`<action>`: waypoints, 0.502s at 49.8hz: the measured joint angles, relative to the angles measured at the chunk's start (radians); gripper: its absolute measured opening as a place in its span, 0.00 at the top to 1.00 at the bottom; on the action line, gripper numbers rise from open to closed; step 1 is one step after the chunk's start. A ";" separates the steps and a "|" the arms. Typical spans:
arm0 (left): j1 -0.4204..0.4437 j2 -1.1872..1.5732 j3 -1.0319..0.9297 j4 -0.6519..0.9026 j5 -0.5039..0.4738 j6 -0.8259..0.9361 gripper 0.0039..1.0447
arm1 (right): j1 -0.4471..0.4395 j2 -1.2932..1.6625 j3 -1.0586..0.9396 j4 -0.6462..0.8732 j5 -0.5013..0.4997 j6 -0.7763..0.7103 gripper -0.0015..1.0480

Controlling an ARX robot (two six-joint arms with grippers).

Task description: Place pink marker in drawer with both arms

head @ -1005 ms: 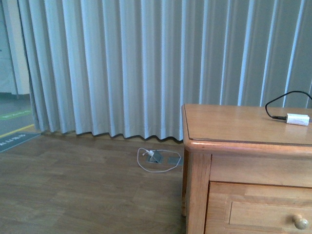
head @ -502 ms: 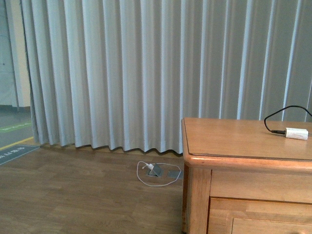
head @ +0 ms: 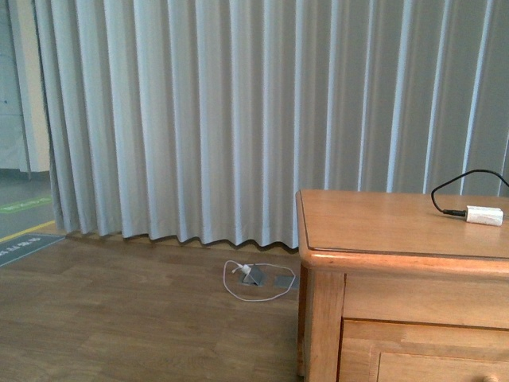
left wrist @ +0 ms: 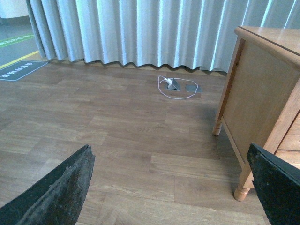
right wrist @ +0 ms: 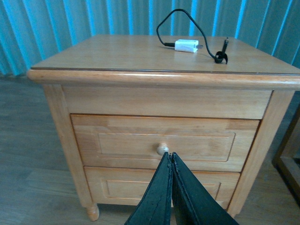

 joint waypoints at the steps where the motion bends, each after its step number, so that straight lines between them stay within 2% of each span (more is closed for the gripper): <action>1: 0.000 0.000 0.000 0.000 0.000 0.000 0.05 | 0.021 -0.014 0.000 -0.012 0.005 0.000 0.98; 25: 0.000 0.000 0.000 0.000 0.000 0.000 0.05 | 0.040 -0.190 0.000 -0.185 0.012 0.000 0.98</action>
